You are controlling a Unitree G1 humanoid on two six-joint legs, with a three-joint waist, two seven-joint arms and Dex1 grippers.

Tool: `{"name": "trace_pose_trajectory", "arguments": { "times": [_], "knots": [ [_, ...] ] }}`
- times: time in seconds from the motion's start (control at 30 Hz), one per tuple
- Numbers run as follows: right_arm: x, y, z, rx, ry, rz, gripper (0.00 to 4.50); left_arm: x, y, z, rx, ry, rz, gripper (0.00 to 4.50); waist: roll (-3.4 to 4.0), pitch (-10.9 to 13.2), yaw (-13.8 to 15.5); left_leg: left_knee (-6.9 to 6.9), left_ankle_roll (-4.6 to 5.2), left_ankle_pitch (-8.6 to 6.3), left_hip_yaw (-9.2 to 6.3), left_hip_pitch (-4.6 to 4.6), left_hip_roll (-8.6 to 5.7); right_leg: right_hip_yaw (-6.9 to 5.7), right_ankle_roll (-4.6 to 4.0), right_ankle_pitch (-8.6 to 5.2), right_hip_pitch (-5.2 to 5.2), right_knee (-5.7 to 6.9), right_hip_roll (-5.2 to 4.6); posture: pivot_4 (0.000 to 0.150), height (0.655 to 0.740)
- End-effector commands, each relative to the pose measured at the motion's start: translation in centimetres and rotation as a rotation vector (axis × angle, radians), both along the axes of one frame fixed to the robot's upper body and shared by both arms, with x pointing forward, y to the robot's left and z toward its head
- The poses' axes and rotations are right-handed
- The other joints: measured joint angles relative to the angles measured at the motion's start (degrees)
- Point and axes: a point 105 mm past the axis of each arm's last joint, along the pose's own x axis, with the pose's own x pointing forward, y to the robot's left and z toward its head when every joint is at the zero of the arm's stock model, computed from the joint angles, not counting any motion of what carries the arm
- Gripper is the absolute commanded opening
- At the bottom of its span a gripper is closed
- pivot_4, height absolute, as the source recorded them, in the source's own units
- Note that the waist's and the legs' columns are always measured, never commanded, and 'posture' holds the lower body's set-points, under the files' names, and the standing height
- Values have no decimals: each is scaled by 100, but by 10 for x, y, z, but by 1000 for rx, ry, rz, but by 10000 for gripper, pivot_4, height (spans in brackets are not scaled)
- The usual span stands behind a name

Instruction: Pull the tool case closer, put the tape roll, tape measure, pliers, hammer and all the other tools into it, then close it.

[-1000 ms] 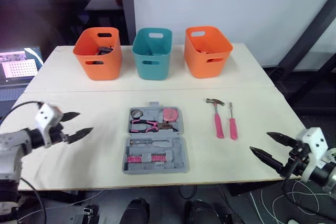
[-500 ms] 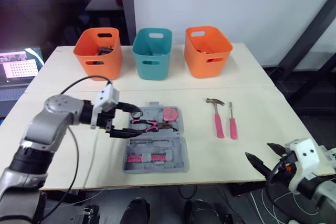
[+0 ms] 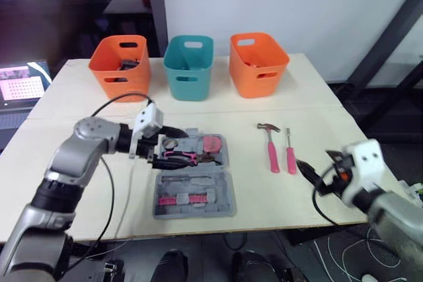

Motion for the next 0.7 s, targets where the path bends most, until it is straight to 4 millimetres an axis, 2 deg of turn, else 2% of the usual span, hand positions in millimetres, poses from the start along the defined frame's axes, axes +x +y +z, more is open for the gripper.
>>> {"name": "trace_pose_trajectory", "arguments": {
  "times": [0.03, 0.13, 0.37, 0.53, 0.7],
  "knots": [
    [26, 3, -5, 9, 93, 11, 45000, -5, 9, 8, -22, -51, 84, 44501, -6, 3, 16, -1, 0, 0, 0, -3, -1, 0, -9, 5, -3, 0, 0, 1500, 7400],
    [53, 4, -5, 37, 121, 4, 45000, -12, 13, 4, -40, -55, 153, 44501, -3, 7, 57, -6, 2, 0, -10, -8, -1, -1, -9, 5, -7, 2, 8, 1500, 7400],
    [105, 7, -25, 15, 187, 9, 45000, -29, 27, -13, -20, -71, 318, 44501, -1, 8, 27, -2, 2, 0, -6, -11, -2, 4, -6, 5, -7, 1, 9, 1500, 7400],
    [131, 8, -38, 29, 203, 4, 45000, -35, 31, -16, -23, -76, 391, 44501, 2, 10, 38, -1, 2, 1, -10, -7, 1, 4, -8, 6, -8, 7, 18, 1500, 7400],
    [153, 19, -53, 43, 214, 5, 45000, -36, 33, -17, -12, -84, 421, 44501, 3, 11, -8, 2, 2, 1, -10, -5, 2, 9, -8, 10, -6, 8, 23, 1500, 7400]
  ]
}}
